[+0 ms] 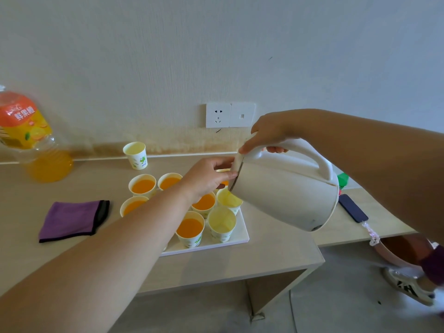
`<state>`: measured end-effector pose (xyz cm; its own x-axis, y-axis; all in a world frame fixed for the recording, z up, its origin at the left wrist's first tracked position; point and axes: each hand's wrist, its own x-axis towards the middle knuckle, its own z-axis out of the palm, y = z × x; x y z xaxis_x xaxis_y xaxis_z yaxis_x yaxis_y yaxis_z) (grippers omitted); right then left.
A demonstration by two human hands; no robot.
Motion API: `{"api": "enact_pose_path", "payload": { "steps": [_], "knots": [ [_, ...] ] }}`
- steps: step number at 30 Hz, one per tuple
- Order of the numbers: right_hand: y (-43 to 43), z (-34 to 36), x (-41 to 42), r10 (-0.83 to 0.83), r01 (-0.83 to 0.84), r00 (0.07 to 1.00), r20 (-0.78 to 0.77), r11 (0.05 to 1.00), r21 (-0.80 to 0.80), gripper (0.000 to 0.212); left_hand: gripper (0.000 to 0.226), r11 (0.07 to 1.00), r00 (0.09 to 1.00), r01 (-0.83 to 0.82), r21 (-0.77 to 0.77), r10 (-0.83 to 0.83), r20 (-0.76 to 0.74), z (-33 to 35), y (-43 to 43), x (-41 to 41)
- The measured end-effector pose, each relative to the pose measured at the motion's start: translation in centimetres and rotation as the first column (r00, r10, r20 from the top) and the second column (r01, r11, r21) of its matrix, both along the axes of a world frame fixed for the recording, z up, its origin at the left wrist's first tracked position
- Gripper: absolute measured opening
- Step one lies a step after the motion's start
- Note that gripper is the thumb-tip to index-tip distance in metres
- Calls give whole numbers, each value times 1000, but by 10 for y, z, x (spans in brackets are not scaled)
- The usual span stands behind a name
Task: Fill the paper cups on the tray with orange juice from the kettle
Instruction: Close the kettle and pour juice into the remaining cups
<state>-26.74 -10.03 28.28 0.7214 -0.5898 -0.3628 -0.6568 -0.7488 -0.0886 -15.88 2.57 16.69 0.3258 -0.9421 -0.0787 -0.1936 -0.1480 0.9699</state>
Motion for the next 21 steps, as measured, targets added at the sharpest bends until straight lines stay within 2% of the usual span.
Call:
{"api": "enact_pose_path", "payload": {
  "steps": [21],
  "knots": [
    [0, -3, 10, -24, 22, 998, -61, 999, -30, 47, 35, 1000, 1000, 11, 2, -11, -23, -9, -5, 7]
  ]
}}
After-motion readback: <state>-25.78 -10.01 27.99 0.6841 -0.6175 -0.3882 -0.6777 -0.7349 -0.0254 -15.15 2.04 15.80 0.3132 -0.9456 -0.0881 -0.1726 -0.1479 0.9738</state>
